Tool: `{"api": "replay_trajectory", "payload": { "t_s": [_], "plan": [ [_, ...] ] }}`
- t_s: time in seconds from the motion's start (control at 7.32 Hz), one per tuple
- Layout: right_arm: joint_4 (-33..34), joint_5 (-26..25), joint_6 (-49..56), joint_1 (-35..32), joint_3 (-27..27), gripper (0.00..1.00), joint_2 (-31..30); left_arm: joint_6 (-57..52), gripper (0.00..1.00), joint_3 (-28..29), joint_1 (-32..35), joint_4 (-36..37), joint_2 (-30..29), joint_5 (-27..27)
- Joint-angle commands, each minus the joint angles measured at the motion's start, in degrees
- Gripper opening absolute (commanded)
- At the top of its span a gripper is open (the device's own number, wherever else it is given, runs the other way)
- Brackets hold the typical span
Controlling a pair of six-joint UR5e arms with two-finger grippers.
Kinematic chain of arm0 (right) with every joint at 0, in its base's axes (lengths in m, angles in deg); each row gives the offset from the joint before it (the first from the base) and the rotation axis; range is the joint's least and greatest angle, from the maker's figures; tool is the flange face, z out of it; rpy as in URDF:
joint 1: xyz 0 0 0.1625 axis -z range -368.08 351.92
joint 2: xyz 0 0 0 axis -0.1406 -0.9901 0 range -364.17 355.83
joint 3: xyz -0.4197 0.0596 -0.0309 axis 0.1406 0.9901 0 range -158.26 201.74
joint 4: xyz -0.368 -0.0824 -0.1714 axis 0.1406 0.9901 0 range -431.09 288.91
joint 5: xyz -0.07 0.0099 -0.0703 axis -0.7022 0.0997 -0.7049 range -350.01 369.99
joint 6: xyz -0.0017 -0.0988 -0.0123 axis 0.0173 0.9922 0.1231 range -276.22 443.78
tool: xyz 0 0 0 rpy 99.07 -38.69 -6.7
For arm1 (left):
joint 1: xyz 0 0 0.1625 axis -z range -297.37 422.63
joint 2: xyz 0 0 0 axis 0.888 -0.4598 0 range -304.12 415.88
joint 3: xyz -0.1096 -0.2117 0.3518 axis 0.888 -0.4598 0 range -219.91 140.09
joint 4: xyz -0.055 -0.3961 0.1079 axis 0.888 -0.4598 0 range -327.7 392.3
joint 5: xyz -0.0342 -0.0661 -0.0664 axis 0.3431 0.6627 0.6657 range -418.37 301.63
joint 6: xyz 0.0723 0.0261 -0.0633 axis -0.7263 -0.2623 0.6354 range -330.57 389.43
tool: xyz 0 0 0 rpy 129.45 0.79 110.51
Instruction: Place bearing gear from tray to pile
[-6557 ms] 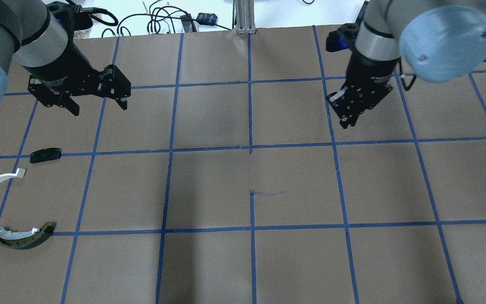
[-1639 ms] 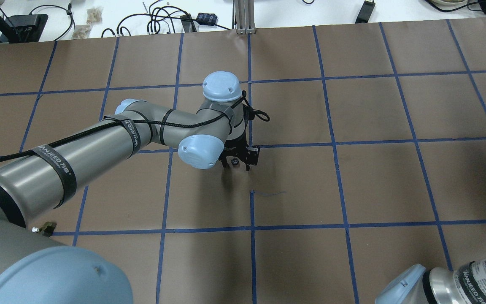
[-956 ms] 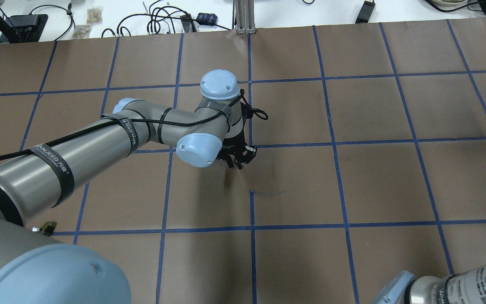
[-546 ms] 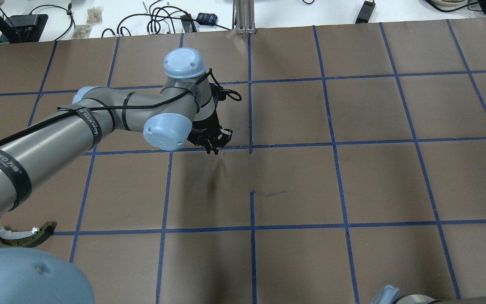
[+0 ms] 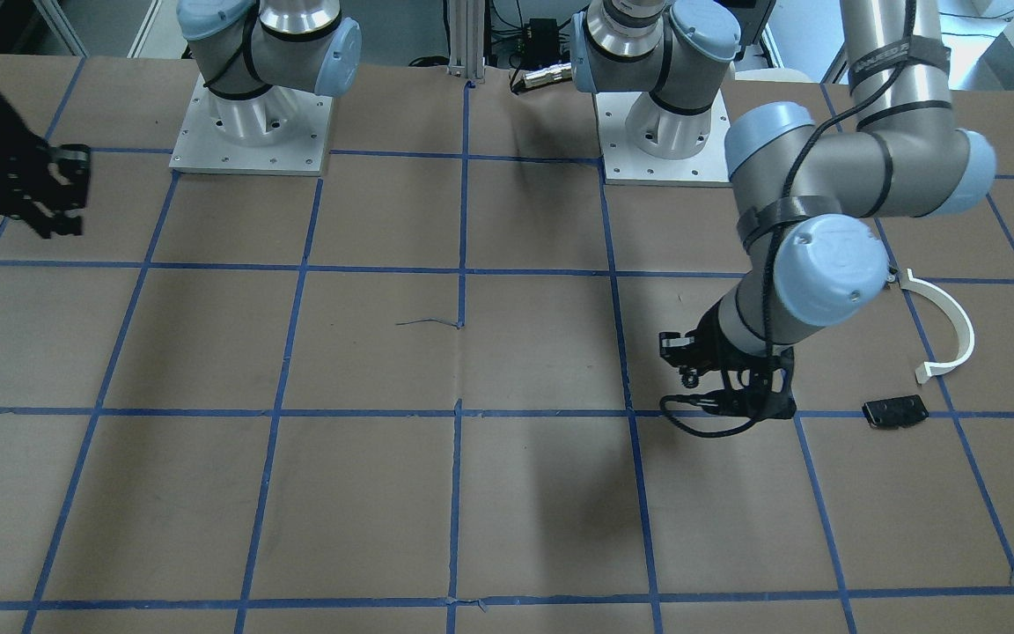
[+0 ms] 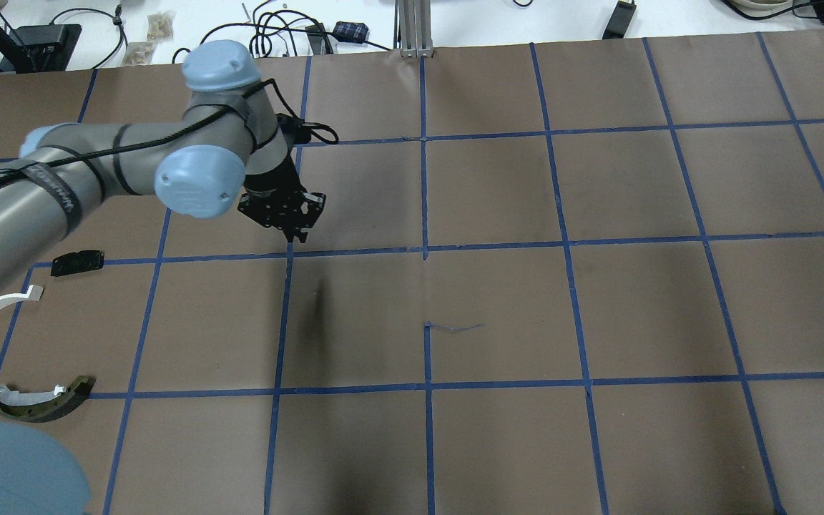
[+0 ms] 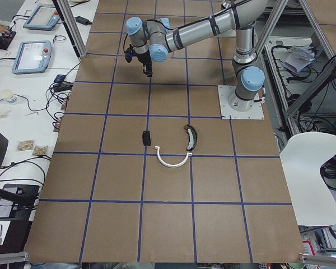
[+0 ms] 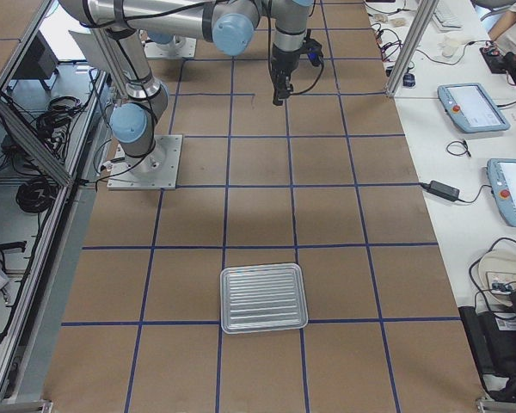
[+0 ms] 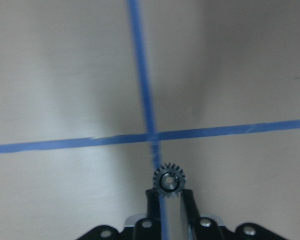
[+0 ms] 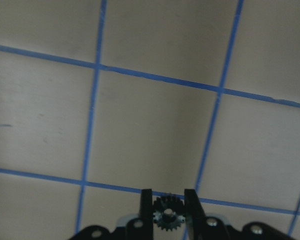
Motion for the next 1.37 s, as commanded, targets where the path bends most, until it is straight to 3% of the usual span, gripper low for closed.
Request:
{"api": "replay_trajectory", "payload": {
  "t_s": [0.0, 0.14, 0.41, 0.68, 0.82, 0.96, 1.09, 1.23],
  "plan": [
    [8.2, 0.9, -26.9, -19.5, 0.0, 0.11, 5.6, -7.3, 0.0, -0.5, -8.3, -2.2, 2.3, -3.9],
    [13.4, 1.0, -35.1, -25.9, 0.0, 0.11, 10.0, -10.3, 0.0, -0.8, -13.3, -3.1, 2.4, -3.8],
    [27.6, 1.9, -41.7, -34.9, -0.1, 0.12, 20.0, -19.7, 0.0, -3.2, -22.6, -2.7, 2.6, -4.0],
    [31.8, 1.5, -39.6, -37.1, -1.3, 0.13, 24.2, -27.9, 0.0, -3.8, -33.4, -2.1, 0.4, -3.8],
    [32.0, 1.2, -38.1, -37.1, -1.5, 0.2, 24.2, -28.5, 0.0, -3.7, -35.4, -0.9, -0.7, -4.0],
    [31.9, 1.0, -37.6, -36.8, -1.3, 0.65, 24.1, -28.5, 0.0, -3.8, -35.7, 0.7, -2.6, -4.1],
    [32.2, 1.6, -33.9, -35.4, -0.8, 0.85, 23.8, -28.4, 0.0, -3.7, -35.9, 2.4, -4.4, -4.2],
    [30.4, 1.6, -31.0, -32.7, -0.8, 0.85, 21.1, -28.6, 0.0, -3.7, -36.9, 5.0, -6.4, -4.2]
  ]
}}
